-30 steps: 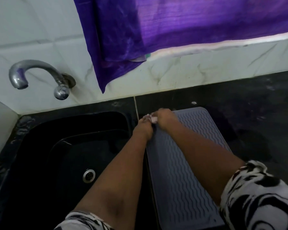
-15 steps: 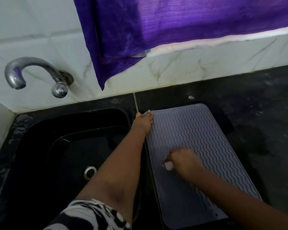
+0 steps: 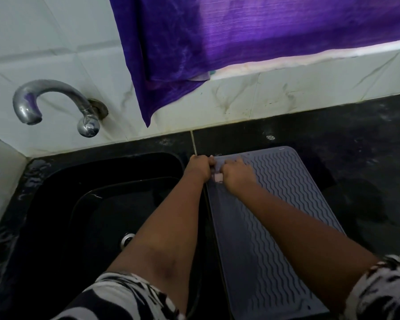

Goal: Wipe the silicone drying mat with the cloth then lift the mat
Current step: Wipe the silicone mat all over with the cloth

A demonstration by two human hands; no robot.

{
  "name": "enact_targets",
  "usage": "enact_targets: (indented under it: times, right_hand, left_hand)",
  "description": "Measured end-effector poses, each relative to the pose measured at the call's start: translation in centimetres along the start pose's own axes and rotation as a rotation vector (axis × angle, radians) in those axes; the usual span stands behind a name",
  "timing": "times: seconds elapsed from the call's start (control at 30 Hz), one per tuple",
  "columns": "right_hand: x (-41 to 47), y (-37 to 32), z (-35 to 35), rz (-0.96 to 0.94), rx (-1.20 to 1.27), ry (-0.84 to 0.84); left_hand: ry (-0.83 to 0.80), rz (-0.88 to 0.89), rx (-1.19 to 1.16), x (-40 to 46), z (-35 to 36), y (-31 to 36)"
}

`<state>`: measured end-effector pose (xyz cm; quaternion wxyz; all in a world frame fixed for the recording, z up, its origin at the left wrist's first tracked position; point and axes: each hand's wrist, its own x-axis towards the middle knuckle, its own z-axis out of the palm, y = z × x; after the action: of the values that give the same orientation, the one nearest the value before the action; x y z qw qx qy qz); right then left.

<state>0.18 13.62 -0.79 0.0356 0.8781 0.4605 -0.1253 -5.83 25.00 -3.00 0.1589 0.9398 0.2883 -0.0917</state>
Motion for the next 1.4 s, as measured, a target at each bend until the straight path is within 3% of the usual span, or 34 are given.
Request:
enact_targets:
  times: [0.2,0.3,0.37,0.53,0.8,0.97,1.13,1.3,1.4]
  right_hand:
    - [-2.5,1.3,-1.6,-0.083,-0.008,-0.373]
    - [0.4,2.0,-3.6,-0.073,0.087,-0.19]
    - [1.6,1.1,-3.4,-0.067,-0.012,-0.056]
    - [1.8,0.2,-0.9,-0.016,-0.054,0.042]
    - [0.9,1.0,-0.1,-0.08,-0.108,-0.108]
    - [-1.8,2.3,-0.8,-0.076,0.109,-0.218]
    - [-7.7,2.5,0.5,-0.066,0.155,-0.211]
    - [-12.6,2.4,0.9,-0.117,0.069,-0.352]
    - [-14.2,3.3,-0.3,-0.125,0.118,-0.538]
  left_hand:
    - [-0.013,-0.093,-0.135,-0.5,-0.4,-0.1]
    - [0.035,-0.054,-0.078,-0.3,-0.1,-0.4]
    - [0.04,-0.065,-0.055,-0.4,-0.1,-0.3]
    - [0.03,-0.053,-0.084,-0.3,0.0,-0.4]
    - [0.01,-0.059,-0.114,-0.1,0.3,-0.6]
    - [0.06,-0.121,-0.257,-0.6,-0.3,-0.1]
    - [0.025,-0.082,-0.091,-0.7,-0.1,0.1]
    - [-0.011,-0.063,-0.001,-1.2,-0.1,0.3]
    - [-0.01,-0.057,-0.055,-2.0,-0.3,0.8]
